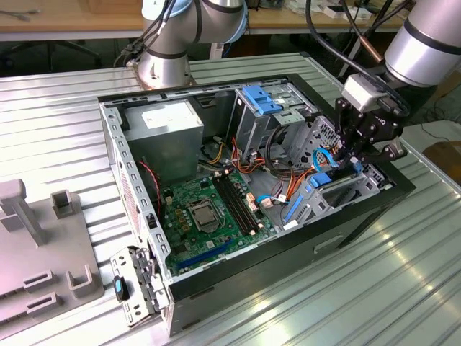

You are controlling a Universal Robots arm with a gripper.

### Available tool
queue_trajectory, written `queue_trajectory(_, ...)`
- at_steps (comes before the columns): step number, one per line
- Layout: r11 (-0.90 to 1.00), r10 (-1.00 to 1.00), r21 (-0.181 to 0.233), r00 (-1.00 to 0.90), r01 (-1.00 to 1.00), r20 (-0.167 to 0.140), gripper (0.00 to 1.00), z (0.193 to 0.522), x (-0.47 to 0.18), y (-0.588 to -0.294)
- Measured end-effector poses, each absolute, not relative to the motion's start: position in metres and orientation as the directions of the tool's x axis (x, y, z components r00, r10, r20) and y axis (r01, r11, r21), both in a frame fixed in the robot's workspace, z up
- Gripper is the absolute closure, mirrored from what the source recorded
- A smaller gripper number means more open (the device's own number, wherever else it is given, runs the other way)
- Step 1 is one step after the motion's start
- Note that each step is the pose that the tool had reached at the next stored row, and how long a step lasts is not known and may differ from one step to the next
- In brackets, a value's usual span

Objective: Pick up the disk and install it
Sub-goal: 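Insert the second disk wire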

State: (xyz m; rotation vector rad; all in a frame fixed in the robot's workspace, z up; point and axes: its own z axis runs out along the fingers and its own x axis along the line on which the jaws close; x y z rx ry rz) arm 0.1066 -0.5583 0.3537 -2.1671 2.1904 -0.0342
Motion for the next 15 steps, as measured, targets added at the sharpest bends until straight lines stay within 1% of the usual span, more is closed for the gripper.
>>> queue_trajectory(2, 0.011, -1.000, -0.058, -0.010, -0.998, -0.027, 0.76, 0.3546, 0.1066, -0.5583)
queue_trajectory(3, 0.011, -1.000, -0.058, -0.010, -0.998, -0.027, 0.78, 0.3548, 0.1066, -0.5583)
queue_trajectory(4, 0.011, -1.000, -0.058, -0.010, -0.998, -0.027, 0.85, 0.3550, 0.1066, -0.5583)
queue_trajectory(5, 0.011, -1.000, -0.058, -0.010, -0.998, -0.027, 0.85, 0.3550, 0.1066, -0.5583)
queue_trajectory(6, 0.011, -1.000, -0.058, -0.010, -0.998, -0.027, 0.89, 0.3552, 0.1066, -0.5583)
queue_trajectory(15, 0.011, -1.000, -0.058, -0.010, -0.998, -0.027, 0.89, 0.3577, 0.1066, -0.5583)
